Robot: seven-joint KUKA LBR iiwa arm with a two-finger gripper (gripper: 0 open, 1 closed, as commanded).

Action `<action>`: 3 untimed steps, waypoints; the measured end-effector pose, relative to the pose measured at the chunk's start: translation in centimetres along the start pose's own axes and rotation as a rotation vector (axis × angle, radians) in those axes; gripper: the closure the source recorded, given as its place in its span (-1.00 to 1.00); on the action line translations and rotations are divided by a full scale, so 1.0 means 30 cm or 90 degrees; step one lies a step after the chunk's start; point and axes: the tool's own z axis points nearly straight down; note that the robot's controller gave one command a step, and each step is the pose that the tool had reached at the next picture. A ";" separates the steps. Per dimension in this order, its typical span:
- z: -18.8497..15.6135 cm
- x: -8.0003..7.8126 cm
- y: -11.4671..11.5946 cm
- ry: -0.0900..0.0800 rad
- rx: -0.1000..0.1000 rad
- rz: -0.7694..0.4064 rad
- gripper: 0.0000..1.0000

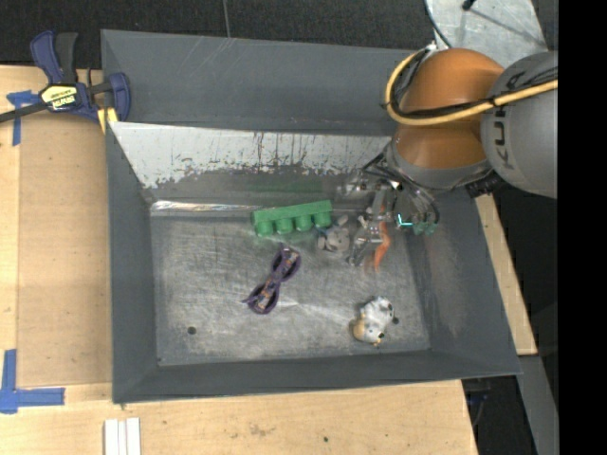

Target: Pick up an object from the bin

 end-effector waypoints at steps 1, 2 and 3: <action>0.160 0.103 -0.008 -0.004 0.000 0.028 -1.00; 0.241 0.107 0.001 -0.004 0.000 0.043 -1.00; 0.144 0.195 0.134 0.003 0.001 -0.021 -1.00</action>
Offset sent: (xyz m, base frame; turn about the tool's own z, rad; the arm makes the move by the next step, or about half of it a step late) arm -0.0258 0.0027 -0.0795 0.0738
